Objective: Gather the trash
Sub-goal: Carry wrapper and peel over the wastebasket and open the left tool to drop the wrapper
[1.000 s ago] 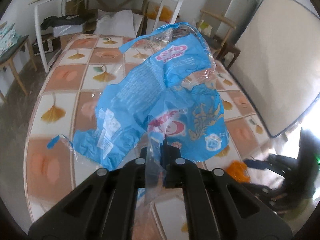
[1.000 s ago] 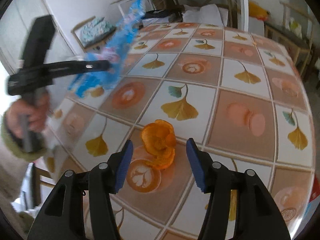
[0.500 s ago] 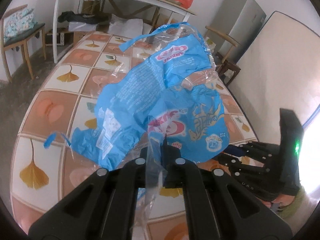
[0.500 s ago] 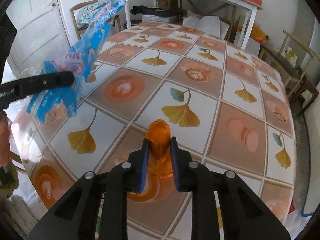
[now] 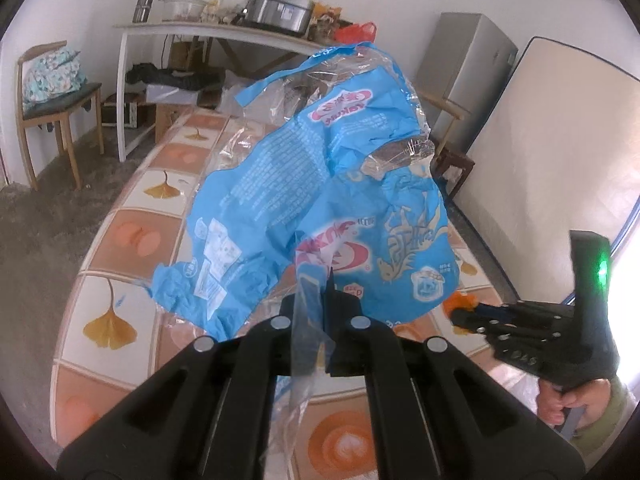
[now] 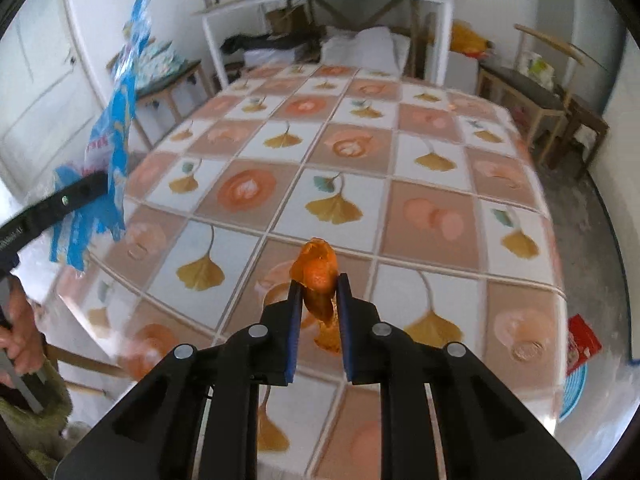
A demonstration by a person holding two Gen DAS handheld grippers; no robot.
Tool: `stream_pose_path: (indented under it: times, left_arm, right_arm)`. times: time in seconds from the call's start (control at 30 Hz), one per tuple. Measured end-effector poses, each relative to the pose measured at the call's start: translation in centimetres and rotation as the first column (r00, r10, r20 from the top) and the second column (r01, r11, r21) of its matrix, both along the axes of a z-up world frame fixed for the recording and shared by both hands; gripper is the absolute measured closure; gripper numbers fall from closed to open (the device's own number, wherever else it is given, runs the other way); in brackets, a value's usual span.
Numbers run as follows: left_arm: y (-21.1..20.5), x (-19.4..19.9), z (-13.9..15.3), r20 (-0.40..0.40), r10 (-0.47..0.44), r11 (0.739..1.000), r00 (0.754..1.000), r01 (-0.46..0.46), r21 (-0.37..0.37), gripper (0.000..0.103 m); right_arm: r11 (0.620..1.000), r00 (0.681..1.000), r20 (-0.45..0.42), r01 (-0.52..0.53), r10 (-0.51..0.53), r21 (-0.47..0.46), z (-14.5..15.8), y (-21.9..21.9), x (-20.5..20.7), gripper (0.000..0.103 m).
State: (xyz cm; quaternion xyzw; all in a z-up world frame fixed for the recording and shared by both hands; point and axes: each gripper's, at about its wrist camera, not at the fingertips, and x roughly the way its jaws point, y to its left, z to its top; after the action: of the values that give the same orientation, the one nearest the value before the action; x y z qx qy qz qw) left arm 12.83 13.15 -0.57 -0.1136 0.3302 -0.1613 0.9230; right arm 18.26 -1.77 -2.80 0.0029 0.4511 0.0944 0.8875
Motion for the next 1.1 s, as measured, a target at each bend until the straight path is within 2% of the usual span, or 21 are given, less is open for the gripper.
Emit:
stream_pose_path:
  times: [0.17,0.37,0.57,0.77,0.87,0.93,1.0,1.1]
  left_arm:
    - [-1.3,-1.6,1.5,0.037,-0.030,1.000,0.999,0.030,0.002,0.102]
    - [-3.2,-2.4,2.1,0.054,-0.075,0.997,0.996,0.074,0.020,0.102]
    - [-6.0,-2.5,2.4,0.049,-0.133,0.991,0.990,0.131,0.036,0.102]
    - [-10.6,-1.9,2.0,0.007,-0.241,0.970,0.971,0.240,0.034,0.102]
    - [-13.3,-1.7,2.0,-0.029,-0.334,0.942,0.942,0.334,-0.014,0.102]
    - [-15.1,-1.5,2.3,-0.037,-0.384,0.924,0.923,0.383,-0.019,0.102]
    - [-17.4,-1.4,2.8,-0.037,-0.448,0.894,0.893,0.448,-0.014,0.102]
    - [-21.6,-1.1,4.1,-0.033,-0.551,0.834,0.834,0.551,0.000,0.102]
  right_arm:
    - [0.998,0.995,0.071,0.062,-0.064,0.032,3.5,-2.4,-3.1,0.086]
    - [0.987,0.983,0.125,0.124,-0.136,0.099,6.0,-5.6,-6.4,0.086]
    - [0.974,0.967,0.166,0.168,-0.193,0.154,7.5,-8.3,-9.1,0.086]
    - [0.950,0.941,0.207,0.224,-0.269,0.218,8.0,-12.0,-12.4,0.086]
    - [0.931,0.917,0.225,0.275,-0.329,0.240,8.0,-14.1,-14.3,0.086]
    - [0.906,0.889,0.233,0.334,-0.395,0.259,7.9,-16.4,-16.3,0.086]
    - [0.875,0.853,0.233,0.407,-0.467,0.264,7.6,-18.7,-18.3,0.086]
    - [0.816,0.790,0.228,0.507,-0.569,0.279,6.9,-22.2,-21.3,0.086]
